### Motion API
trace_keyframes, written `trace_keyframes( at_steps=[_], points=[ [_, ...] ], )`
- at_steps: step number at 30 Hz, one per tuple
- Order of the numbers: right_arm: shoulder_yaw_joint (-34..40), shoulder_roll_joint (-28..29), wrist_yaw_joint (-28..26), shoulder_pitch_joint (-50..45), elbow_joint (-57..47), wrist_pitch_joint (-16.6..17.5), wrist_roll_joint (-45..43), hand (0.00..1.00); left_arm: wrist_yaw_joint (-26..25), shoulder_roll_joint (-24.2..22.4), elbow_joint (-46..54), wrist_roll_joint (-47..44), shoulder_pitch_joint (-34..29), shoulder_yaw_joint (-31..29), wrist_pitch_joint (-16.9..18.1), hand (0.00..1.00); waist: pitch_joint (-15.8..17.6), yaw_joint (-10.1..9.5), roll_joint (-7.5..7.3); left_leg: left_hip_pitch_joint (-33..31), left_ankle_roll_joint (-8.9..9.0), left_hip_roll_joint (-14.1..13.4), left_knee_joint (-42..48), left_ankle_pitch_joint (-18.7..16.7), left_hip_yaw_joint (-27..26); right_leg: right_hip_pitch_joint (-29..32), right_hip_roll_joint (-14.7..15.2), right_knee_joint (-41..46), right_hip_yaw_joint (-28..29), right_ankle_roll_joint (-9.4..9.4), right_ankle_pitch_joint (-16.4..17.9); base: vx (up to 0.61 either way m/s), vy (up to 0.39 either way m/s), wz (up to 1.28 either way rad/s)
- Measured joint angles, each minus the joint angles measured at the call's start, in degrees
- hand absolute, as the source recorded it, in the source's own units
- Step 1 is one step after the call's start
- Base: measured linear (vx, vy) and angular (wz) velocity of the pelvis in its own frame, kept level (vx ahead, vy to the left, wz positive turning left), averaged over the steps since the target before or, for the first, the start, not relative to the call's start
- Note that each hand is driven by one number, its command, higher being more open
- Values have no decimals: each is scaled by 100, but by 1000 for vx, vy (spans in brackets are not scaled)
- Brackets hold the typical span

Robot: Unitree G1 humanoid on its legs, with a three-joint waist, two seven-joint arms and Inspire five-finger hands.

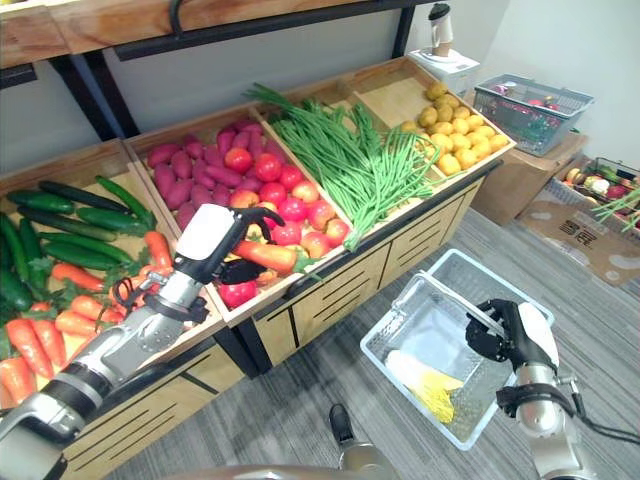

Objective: Pick vegetable in the basket

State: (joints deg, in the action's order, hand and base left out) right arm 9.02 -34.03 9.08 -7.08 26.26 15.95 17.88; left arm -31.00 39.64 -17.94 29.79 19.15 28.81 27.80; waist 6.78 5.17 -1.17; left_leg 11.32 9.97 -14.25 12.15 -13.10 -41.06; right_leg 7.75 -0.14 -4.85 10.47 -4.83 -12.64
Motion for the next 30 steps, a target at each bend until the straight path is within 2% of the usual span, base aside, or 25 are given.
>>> trace_keyframes(
  at_steps=[4,8,12,16,22,27,30],
  points=[
    [-120,-101,-170,30,-438,115,-4,0,59,-167,2,2,169,247,46,0,0,91,0,223,44,-44,-50,1,-301,9,-122,127,53,83,-20,61,4,-26],
    [-372,-209,-302,43,-756,320,-6,0,147,-243,52,0,345,307,44,0,1,208,-1,425,54,-19,-113,1,-567,48,-204,310,70,86,27,41,7,-29],
    [-495,-268,-682,45,-937,327,-19,0,227,-466,150,-2,447,599,41,0,-3,278,-4,501,55,25,-152,1,-691,228,-200,647,8,101,308,-8,-2,-9],
    [-780,-434,-1067,49,-1152,324,-92,0,337,-679,296,-1,448,820,42,0,-9,351,7,594,81,33,-219,16,-821,322,-230,836,-79,153,395,8,-13,-12],
    [-986,-483,-1326,171,-1474,322,-346,0,451,-915,308,-1,450,943,28,0,-16,474,23,748,93,20,-215,24,-1043,417,-340,1135,-13,194,502,25,-11,-16],
    [-1138,-504,-1354,293,-1552,173,-353,0,523,-1156,309,-3,513,1272,-15,0,-107,510,168,821,93,0,-192,24,-1140,605,-382,1582,-91,230,792,19,-9,-6],
    [-1354,-504,-1362,377,-1548,1,-348,0,588,-1308,309,-2,519,1364,-47,0,-145,515,230,858,93,-37,-157,24,-1191,618,-436,1679,-77,236,811,35,-11,-9]
  ],
)
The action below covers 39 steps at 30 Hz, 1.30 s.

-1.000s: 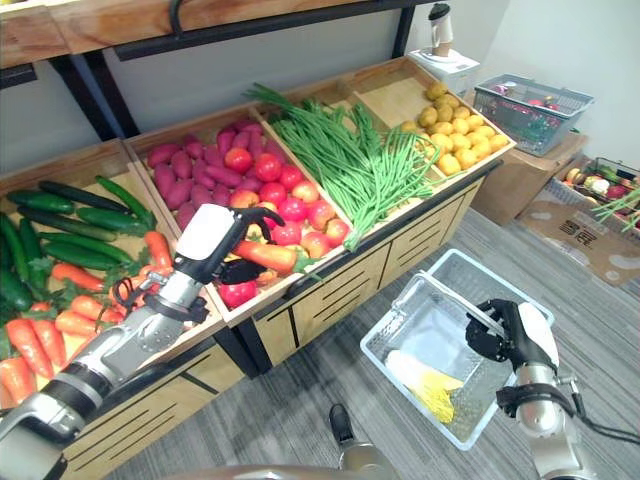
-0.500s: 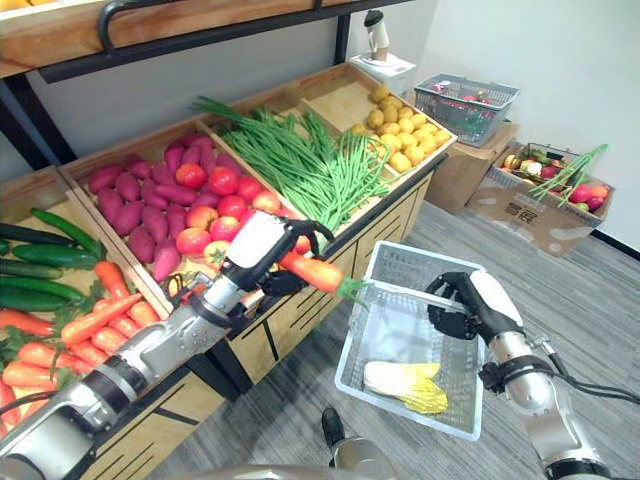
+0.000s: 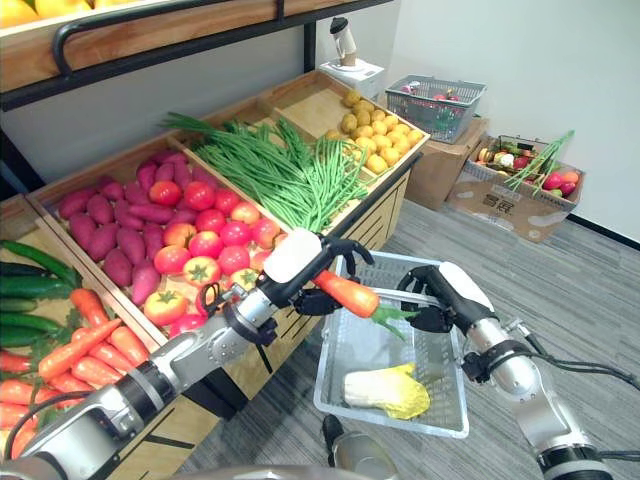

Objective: Pick vegetable in the basket

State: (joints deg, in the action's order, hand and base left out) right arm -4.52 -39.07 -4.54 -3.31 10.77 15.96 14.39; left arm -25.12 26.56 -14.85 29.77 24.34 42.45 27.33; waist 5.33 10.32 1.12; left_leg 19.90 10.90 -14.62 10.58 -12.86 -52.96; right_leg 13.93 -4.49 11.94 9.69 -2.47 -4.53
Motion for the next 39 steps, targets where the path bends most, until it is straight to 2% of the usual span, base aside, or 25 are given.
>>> trace_keyframes(
  at_steps=[6,10,18,23,29,39],
  points=[
    [-70,54,-2,33,4,-179,0,0,66,-77,6,-4,97,186,-40,0,-1,33,1,35,0,36,1,0,0,48,29,139,-54,-18,18,-17,-6,-2],
    [-70,84,-2,51,16,-281,-1,0,200,-198,122,-5,96,433,-61,0,-3,32,4,31,81,121,-189,40,2,104,247,187,-507,-16,101,-65,7,9],
    [-71,126,-3,288,111,-378,-157,0,350,-483,295,-7,96,647,-64,0,-34,52,53,33,122,152,-238,64,-39,160,237,222,-503,8,33,-11,-3,-2],
    [-72,133,-27,366,168,-456,-171,0,460,-494,295,-7,96,699,-67,0,-47,73,75,45,122,195,-250,65,-131,187,233,248,-446,29,-24,-8,14,-7],
    [-75,134,-34,569,308,-470,-231,0,574,-508,277,-6,75,1051,-66,0,-48,91,75,56,122,227,-263,64,-152,177,244,168,-412,-2,-53,-31,3,-2],
    [-142,122,-226,788,380,-470,-335,0,663,-787,-267,3,71,1152,-161,0,-55,140,87,3,153,254,-338,109,-176,241,243,121,-422,9,-88,-4,-1,0]
  ],
)
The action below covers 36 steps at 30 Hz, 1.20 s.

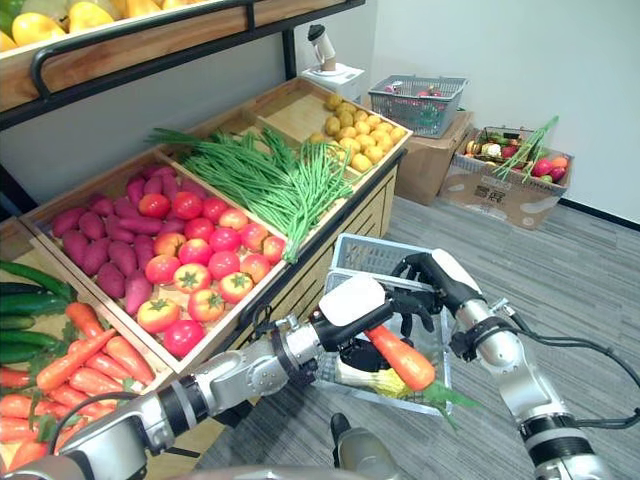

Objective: Pick vegetable in the basket

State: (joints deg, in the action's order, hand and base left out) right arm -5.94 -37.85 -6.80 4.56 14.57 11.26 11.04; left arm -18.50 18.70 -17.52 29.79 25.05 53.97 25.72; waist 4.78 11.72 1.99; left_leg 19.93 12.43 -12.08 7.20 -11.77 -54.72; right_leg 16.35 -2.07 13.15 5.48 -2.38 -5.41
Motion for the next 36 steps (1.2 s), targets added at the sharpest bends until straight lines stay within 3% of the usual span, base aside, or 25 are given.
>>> trace_keyframes(
  at_steps=[14,24,25,32,36],
  points=[
    [-253,-44,-246,266,3,3,1,0,167,-270,-958,0,0,-27,-323,0,0,133,0,-10,1,71,11,1,-145,78,-21,-13,157,-41,-43,-11,2,-4],
    [-395,-47,-398,510,8,3,3,0,276,-832,-2112,27,-1,-754,-767,0,4,174,-6,0,0,155,-15,1,-294,164,-50,25,304,-22,-109,-9,1,-7],
    [-443,-45,-399,550,28,3,3,0,275,-871,-2175,33,0,-791,-792,100,4,179,-6,0,1,156,-15,1,-300,165,-55,21,312,-21,-112,0,0,0],
    [-538,8,-441,675,82,13,1,0,275,-1201,-2509,247,0,-1054,-1129,100,6,176,-9,1,1,156,-16,2,-344,167,-83,-14,369,-24,-142,0,-3,-3],
    [-538,24,-442,755,136,13,1,0,284,-1272,-2609,247,0,-1193,-1146,100,11,176,-16,1,1,165,-13,1,-377,169,-91,-38,398,-30,-165,-4,-2,-2]
  ],
)
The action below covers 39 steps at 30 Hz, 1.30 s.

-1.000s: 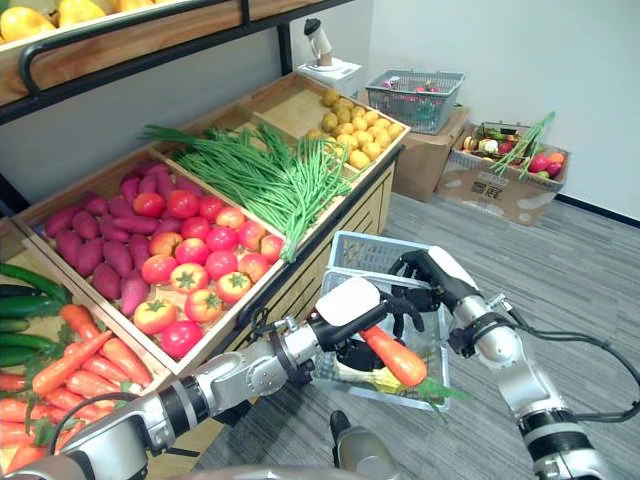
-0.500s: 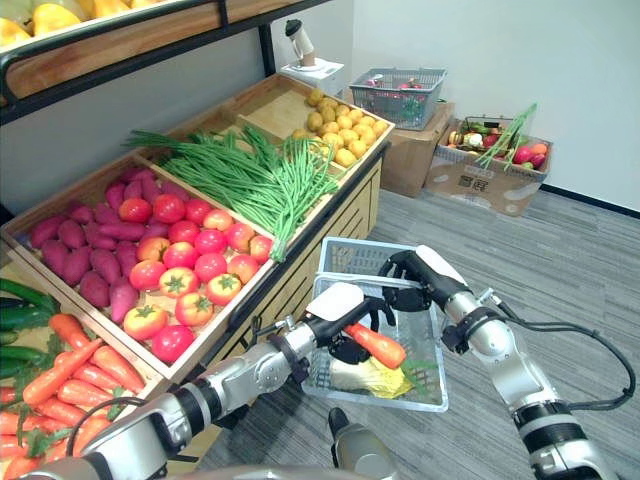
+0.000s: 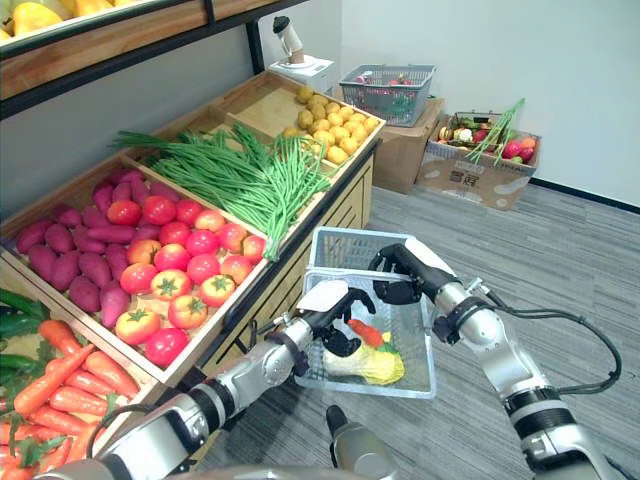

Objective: Pick vegetable in the basket

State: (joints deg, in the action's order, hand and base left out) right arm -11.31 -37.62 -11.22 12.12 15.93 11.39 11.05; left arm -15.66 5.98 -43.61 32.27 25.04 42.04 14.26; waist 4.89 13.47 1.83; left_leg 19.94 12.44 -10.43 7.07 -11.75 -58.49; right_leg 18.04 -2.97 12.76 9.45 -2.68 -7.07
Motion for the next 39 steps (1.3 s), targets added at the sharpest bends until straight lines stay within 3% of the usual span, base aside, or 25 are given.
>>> trace_keyframes(
  at_steps=[15,21,27,32,36,39],
  points=[
    [0,84,7,80,131,0,3,0,-2,-56,-22,-23,2,-51,11,100,16,-7,-24,-41,-1,-14,0,-1,58,-6,33,-19,-56,7,-26,0,-1,1],
    [134,122,199,79,131,-77,9,0,34,419,1069,-492,-7,627,1,100,25,-50,-36,-90,-16,-47,12,-9,242,-83,137,-56,-217,6,-26,-16,-7,15],
    [404,261,457,57,128,-132,9,0,122,734,1745,-1056,-170,684,-8,100,41,-50,-61,-244,-49,-84,44,-2,538,-125,288,-110,-452,3,-26,-30,-12,26],
    [798,432,721,-162,152,-340,17,0,251,1131,2584,-1230,-376,900,4,100,48,-192,-54,-332,-98,-135,29,38,829,-233,406,-177,-718,3,-24,-18,-14,31],
    [952,501,923,-247,623,-729,79,0,289,1166,4107,-1244,-460,1240,680,100,49,-401,-55,-438,-131,-107,20,48,1143,-340,591,-234,-960,-15,-12,-36,14,38],
    [1012,643,943,-392,817,-869,193,0,288,1165,4635,-1220,-489,1300,1068,100,44,-425,-46,-498,-174,-112,-13,80,1361,-450,674,-323,-1139,-23,-17,-38,7,34]
  ],
)
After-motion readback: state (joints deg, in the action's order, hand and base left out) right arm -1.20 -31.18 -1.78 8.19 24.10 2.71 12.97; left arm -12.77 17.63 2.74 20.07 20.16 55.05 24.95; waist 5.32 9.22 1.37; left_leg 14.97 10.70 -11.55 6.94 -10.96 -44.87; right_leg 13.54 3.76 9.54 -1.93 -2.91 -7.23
